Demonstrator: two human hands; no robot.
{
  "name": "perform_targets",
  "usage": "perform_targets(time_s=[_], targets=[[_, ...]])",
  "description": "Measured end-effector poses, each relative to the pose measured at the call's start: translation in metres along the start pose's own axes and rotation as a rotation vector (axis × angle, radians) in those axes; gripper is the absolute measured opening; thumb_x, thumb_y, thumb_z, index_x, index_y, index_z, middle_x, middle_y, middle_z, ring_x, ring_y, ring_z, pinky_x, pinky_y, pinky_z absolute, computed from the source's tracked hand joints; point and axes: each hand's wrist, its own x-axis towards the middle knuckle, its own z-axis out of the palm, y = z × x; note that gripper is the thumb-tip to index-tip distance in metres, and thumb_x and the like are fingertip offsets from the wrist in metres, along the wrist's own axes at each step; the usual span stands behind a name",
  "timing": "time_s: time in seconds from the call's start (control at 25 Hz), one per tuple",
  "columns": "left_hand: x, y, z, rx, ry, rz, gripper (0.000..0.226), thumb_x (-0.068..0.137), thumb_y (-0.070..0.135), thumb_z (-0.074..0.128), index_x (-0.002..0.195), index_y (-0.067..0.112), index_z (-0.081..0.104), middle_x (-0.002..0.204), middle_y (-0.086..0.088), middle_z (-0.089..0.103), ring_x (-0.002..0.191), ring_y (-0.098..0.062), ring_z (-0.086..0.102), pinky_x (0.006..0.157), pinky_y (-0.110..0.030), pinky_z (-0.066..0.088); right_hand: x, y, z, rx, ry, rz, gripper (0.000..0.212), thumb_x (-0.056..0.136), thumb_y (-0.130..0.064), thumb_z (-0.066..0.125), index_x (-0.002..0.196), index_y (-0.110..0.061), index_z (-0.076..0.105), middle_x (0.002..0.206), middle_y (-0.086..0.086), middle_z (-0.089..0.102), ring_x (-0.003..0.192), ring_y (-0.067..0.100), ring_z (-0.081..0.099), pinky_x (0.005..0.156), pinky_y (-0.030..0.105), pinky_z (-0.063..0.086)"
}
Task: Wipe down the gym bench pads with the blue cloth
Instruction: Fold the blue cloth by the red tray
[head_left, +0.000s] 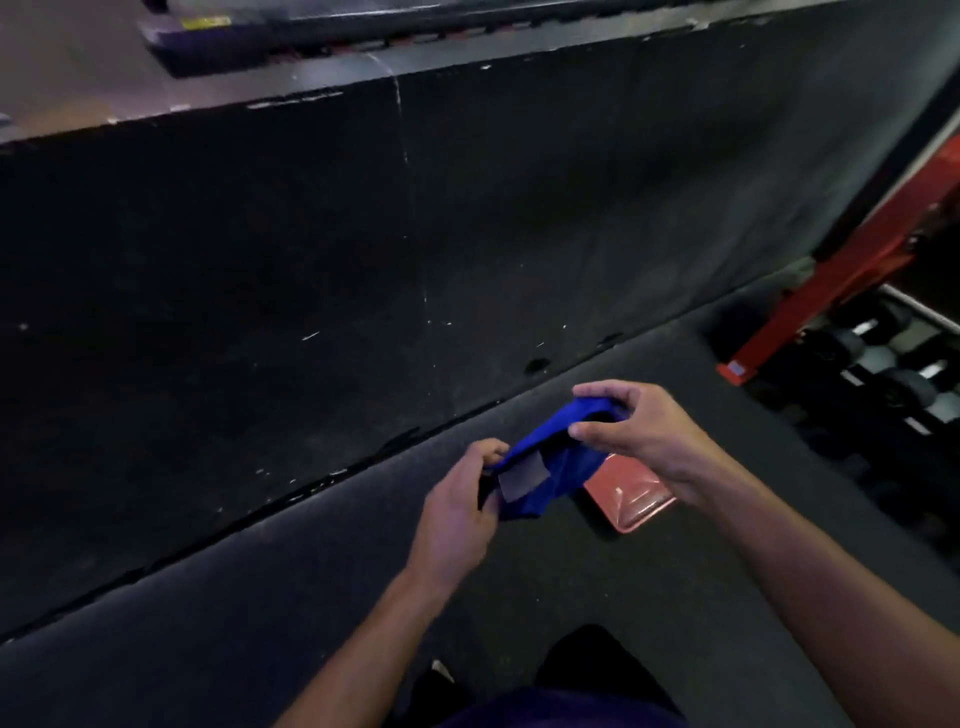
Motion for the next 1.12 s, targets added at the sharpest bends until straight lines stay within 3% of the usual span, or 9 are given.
perform_targets(time_s=[0.08, 0.2, 0.36, 0.52, 0.68, 0.8, 0.88, 1.0, 1.12], targets=[[0.029, -0.012, -0.017, 0.042, -0.094, 0.084, 0.056, 0.086, -0.001, 0.071, 0.113, 0.043, 0.049, 0.111, 0.024, 0.059, 0.104, 0.003, 0.058, 0.088, -0.006, 0.042, 0.002, -0.001, -0.010, -0.104, 0.049, 0.000, 0.039, 0.075, -0.008, 0.084, 0.110, -0.023, 0.073, 0.093, 0.001, 0.076, 0.082, 0.008, 0.072, 0.071, 0.020, 0.056], [0.065, -0.016, -0.026, 0.081, -0.143, 0.222, 0.044, 0.089, 0.007, 0.075, 0.107, 0.041, 0.053, 0.106, 0.023, 0.062, 0.098, 0.004, 0.060, 0.085, -0.012, 0.047, 0.006, 0.000, -0.019, -0.152, 0.124, 0.053, 0.010, 0.091, -0.012, 0.070, 0.094, -0.020, 0.075, 0.086, 0.004, 0.076, 0.079, 0.014, 0.075, 0.074, 0.033, 0.062], [0.104, -0.005, -0.012, 0.096, -0.218, 0.296, 0.039, 0.093, 0.016, 0.072, 0.105, 0.045, 0.049, 0.104, 0.026, 0.060, 0.099, 0.009, 0.059, 0.079, -0.010, 0.046, 0.017, 0.011, -0.046, -0.522, 0.238, 0.076, 0.022, 0.095, -0.029, 0.053, 0.083, -0.036, 0.070, 0.087, -0.007, 0.067, 0.077, 0.013, 0.070, 0.068, 0.044, 0.061], [0.141, 0.015, 0.023, 0.172, -0.337, 0.545, 0.024, 0.095, 0.015, 0.064, 0.114, 0.029, 0.061, 0.117, 0.019, 0.058, 0.099, 0.003, 0.058, 0.082, -0.011, 0.047, 0.028, 0.022, -0.089, -0.452, 0.350, 0.037, 0.029, 0.094, -0.018, 0.054, 0.082, -0.036, 0.073, 0.098, -0.004, 0.048, 0.085, 0.015, 0.061, 0.052, 0.033, 0.059], [0.185, 0.031, 0.061, 0.160, -0.363, 0.479, 0.019, 0.092, 0.013, 0.075, 0.106, 0.024, 0.071, 0.106, 0.017, 0.064, 0.096, 0.003, 0.060, 0.083, -0.020, 0.052, 0.039, 0.032, -0.135, -0.257, 0.244, 0.030, 0.031, 0.091, 0.000, 0.059, 0.088, -0.028, 0.072, 0.101, 0.005, 0.064, 0.085, 0.022, 0.070, 0.063, 0.040, 0.062], [0.223, 0.043, 0.089, 0.124, -0.344, 0.378, 0.034, 0.086, 0.008, 0.080, 0.095, 0.038, 0.066, 0.095, 0.026, 0.064, 0.094, 0.004, 0.063, 0.080, -0.010, 0.048, 0.047, 0.039, -0.184, -0.213, 0.114, -0.043, 0.013, 0.086, -0.018, 0.076, 0.091, -0.030, 0.075, 0.097, -0.007, 0.064, 0.088, 0.013, 0.069, 0.075, 0.024, 0.058], [0.245, 0.053, 0.106, 0.064, -0.351, 0.295, 0.046, 0.085, 0.005, 0.080, 0.090, 0.046, 0.060, 0.093, 0.025, 0.066, 0.094, 0.003, 0.064, 0.078, -0.005, 0.045, 0.050, 0.041, -0.210, -0.448, 0.080, -0.080, 0.016, 0.077, -0.030, 0.083, 0.090, -0.030, 0.074, 0.093, -0.013, 0.060, 0.084, 0.004, 0.064, 0.072, 0.015, 0.050], [0.272, 0.076, 0.121, -0.042, -0.388, 0.220, 0.045, 0.084, 0.006, 0.079, 0.101, 0.044, 0.064, 0.097, 0.022, 0.069, 0.095, 0.000, 0.068, 0.080, -0.007, 0.047, 0.056, 0.037, -0.234, -0.639, 0.136, -0.179, 0.010, 0.083, -0.031, 0.077, 0.088, -0.025, 0.071, 0.095, -0.011, 0.059, 0.081, 0.005, 0.060, 0.071, 0.023, 0.049], [0.313, 0.107, 0.118, -0.376, -0.437, 0.095, 0.036, 0.076, 0.035, 0.088, 0.109, 0.037, 0.073, 0.097, 0.013, 0.073, 0.092, 0.000, 0.068, 0.075, -0.016, 0.053, 0.065, 0.015, -0.267, -0.328, 0.266, -0.295, 0.022, 0.095, -0.045, 0.058, 0.088, -0.025, 0.065, 0.085, -0.013, 0.064, 0.078, -0.001, 0.060, 0.069, 0.015, 0.046]])
